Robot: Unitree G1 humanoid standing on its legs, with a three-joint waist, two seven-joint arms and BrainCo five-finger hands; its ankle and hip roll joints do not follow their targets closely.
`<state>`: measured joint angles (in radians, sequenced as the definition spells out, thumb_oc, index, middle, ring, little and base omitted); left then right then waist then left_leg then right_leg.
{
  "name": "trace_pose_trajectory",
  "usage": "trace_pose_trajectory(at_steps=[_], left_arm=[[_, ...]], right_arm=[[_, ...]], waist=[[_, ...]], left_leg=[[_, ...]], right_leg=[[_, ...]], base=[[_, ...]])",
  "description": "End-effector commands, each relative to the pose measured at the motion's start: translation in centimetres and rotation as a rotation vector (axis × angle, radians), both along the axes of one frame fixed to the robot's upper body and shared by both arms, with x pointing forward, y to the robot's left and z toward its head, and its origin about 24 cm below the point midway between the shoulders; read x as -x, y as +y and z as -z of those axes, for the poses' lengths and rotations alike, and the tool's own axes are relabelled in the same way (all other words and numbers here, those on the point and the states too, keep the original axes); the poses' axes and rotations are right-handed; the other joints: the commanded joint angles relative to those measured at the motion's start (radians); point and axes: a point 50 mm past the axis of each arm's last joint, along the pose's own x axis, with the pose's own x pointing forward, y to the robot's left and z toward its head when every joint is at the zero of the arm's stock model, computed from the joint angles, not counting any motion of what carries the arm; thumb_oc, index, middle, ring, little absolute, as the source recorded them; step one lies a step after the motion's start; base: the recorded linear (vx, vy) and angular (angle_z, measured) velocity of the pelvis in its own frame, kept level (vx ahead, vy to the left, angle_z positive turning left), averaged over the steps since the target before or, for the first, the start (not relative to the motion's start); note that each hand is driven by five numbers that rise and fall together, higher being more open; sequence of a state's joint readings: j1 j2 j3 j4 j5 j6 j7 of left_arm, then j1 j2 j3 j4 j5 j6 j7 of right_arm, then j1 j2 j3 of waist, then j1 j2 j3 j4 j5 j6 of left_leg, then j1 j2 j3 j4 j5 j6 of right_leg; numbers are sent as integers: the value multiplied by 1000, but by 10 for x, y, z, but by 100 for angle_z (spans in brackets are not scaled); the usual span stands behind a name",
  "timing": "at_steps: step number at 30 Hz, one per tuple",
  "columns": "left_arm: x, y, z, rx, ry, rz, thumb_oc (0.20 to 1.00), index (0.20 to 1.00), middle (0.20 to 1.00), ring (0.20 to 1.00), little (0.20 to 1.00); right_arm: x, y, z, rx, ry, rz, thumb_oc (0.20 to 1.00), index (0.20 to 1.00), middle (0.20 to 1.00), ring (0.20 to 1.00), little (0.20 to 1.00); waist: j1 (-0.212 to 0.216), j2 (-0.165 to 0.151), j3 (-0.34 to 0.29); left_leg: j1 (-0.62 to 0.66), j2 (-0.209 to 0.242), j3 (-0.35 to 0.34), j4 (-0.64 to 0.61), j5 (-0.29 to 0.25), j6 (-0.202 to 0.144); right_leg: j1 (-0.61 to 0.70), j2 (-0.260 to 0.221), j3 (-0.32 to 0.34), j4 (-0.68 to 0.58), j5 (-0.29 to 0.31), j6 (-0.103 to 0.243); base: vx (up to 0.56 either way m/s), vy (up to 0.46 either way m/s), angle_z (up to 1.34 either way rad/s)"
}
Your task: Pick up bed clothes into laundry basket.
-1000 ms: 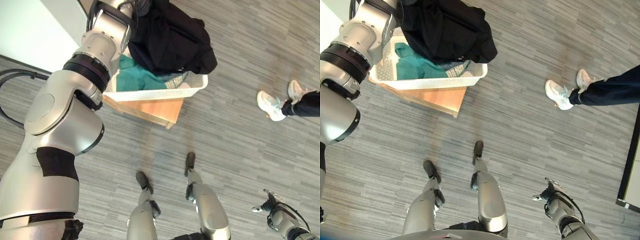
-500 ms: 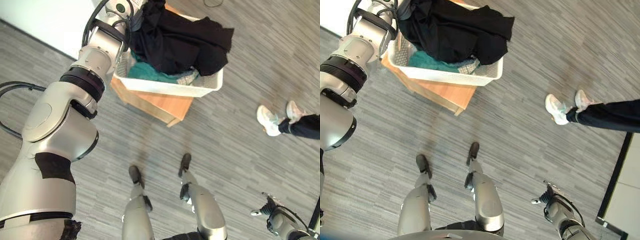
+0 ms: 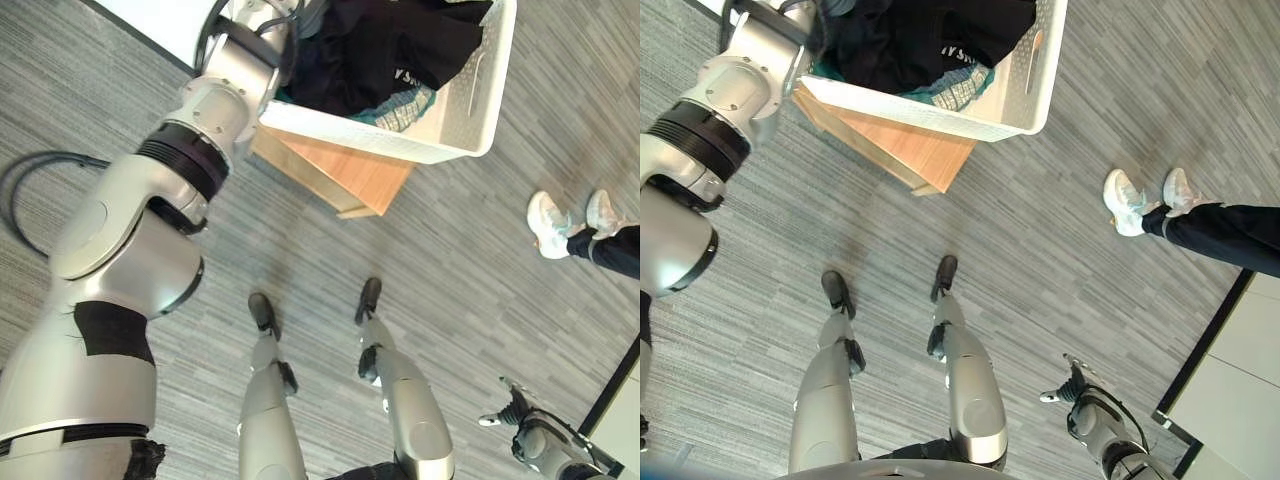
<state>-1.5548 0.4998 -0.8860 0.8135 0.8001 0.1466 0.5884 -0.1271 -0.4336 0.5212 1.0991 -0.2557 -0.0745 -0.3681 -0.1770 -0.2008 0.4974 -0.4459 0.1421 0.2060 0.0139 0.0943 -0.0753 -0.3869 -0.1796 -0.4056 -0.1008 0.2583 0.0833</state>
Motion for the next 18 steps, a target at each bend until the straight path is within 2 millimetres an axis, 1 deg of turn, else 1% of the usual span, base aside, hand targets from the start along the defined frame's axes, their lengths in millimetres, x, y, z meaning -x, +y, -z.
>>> trace_pose_trajectory(at_steps=[1, 2, 4, 5, 6, 7, 10, 12, 15, 16, 18], left_arm=[[19, -51, 5, 180, 22, 322, 595, 595, 595, 595, 595], [21, -61, 13, 219, 59, 380, 1000, 1000, 1000, 1000, 1000], [26, -79, 34, 286, 149, 485, 1000, 1000, 1000, 1000, 1000], [30, -92, 46, 296, 200, 533, 1000, 1000, 1000, 1000, 1000], [30, -92, 47, 297, 202, 534, 1000, 1000, 1000, 1000, 1000], [32, -97, 51, 306, 220, 555, 1000, 1000, 1000, 1000, 1000], [30, -103, 61, 317, 274, 556, 1000, 1000, 1000, 1000, 1000], [28, -102, 62, 329, 287, 547, 1000, 1000, 1000, 1000, 1000], [20, -97, 60, 327, 297, 487, 1000, 1000, 1000, 1000, 1000], [17, -93, 58, 332, 297, 463, 1000, 1000, 1000, 1000, 1000], [12, -86, 47, 356, 284, 428, 1000, 1000, 1000, 1000, 1000]], right_arm=[[26, -18, 3, 13, 27, 99, 1000, 1000, 1000, 1000, 1000], [26, -15, 4, -1, 27, 98, 1000, 1000, 1000, 1000, 1000], [28, -10, 6, -18, 31, 92, 1000, 1000, 1000, 1000, 1000], [28, -9, 7, -24, 35, 95, 1000, 1000, 1000, 1000, 1000], [28, -9, 7, -24, 37, 96, 1000, 1000, 1000, 1000, 1000], [29, -9, 7, -31, 40, 101, 1000, 1000, 1000, 1000, 1000], [25, -7, 7, -39, 33, 110, 1000, 1000, 1000, 1000, 1000], [25, -6, 7, -40, 36, 110, 1000, 1000, 1000, 1000, 1000], [22, -8, 7, -35, 37, 113, 1000, 1000, 1000, 1000, 1000], [22, -8, 6, -32, 37, 114, 1000, 1000, 1000, 1000, 1000], [23, -8, 7, -29, 45, 113, 1000, 1000, 1000, 1000, 1000]], waist=[[18, 11, 23], [18, 9, 23], [22, 3, 23], [25, 2, 23], [26, 2, 23], [32, 3, 23], [37, 2, 23], [39, 2, 23], [44, 3, 23], [42, 2, 23], [42, 4, 23]], left_leg=[[52, 88, 30, -101, -6, -79], [57, 84, 30, -101, -2, -77], [80, 83, 30, -101, -7, -76], [94, 82, 29, -101, -9, -75], [96, 82, 30, -101, -9, -75], [114, 84, 32, -101, -18, -77], [141, 79, 37, -101, -14, -73], [150, 79, 39, -101, -15, -73], [166, 80, 48, -101, -14, -74], [167, 80, 50, -101, -13, -73], [179, 83, 56, -101, -18, -76]], right_leg=[[63, -110, 32, 17, -93, 178], [66, -110, 36, 16, -90, 178], [81, -104, 45, 16, -95, 178], [93, -101, 49, 17, -98, 178], [95, -101, 50, 16, -98, 178], [108, -95, 55, 17, -106, 178], [122, -89, 65, 17, -105, 178], [127, -87, 69, 17, -106, 178], [135, -81, 74, 16, -104, 178], [135, -80, 74, 16, -103, 178], [137, -76, 77, 15, -105, 178]], base=[[0, 0, 0], [-4, -16, -3], [14, -48, -2], [25, -51, -3], [44, -50, -5], [18, -24, -8], [5, -31, -14], [6, -24, -9], [0, -23, -9], [11, -25, -11], [2, -21, -11]])
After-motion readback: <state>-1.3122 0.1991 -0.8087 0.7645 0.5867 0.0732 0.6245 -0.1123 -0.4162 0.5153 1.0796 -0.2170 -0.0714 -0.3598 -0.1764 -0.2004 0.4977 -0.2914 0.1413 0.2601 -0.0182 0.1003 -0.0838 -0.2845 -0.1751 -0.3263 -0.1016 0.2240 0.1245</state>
